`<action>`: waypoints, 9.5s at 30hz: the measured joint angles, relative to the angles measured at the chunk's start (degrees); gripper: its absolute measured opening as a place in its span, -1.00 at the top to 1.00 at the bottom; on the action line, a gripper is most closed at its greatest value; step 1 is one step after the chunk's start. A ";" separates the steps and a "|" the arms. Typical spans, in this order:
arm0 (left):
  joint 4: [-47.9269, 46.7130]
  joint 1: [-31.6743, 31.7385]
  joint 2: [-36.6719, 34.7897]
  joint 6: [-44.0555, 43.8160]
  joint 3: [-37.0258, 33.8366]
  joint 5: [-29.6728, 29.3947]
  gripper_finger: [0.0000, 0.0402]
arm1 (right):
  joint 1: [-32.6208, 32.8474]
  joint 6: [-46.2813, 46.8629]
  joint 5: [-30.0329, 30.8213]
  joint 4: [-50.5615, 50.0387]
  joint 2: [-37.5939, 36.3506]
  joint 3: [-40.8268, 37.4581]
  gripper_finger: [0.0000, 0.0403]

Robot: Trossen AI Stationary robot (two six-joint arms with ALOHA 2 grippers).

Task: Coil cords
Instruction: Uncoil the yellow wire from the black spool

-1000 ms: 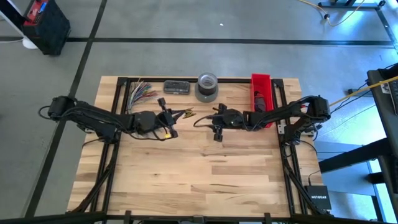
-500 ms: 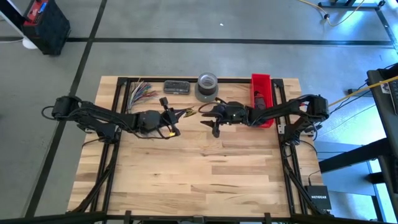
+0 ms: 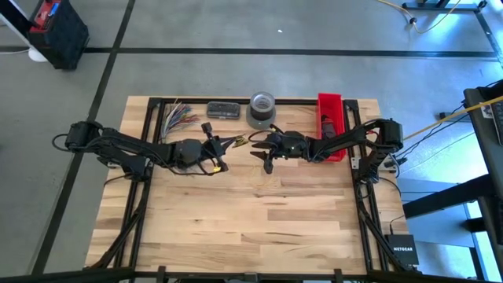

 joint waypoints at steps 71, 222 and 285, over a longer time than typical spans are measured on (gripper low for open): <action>-6.02 -3.89 -0.11 4.83 3.21 -2.23 1.00 | 7.52 -11.14 23.44 -41.74 -11.67 4.11 0.74; 1.83 -6.67 -4.63 -2.88 3.17 4.78 1.00 | 6.40 -12.41 4.90 7.63 -1.54 -1.73 0.07; 18.27 -7.89 5.53 9.48 3.19 -13.32 1.00 | 12.67 -20.91 13.00 -0.91 3.81 8.50 0.90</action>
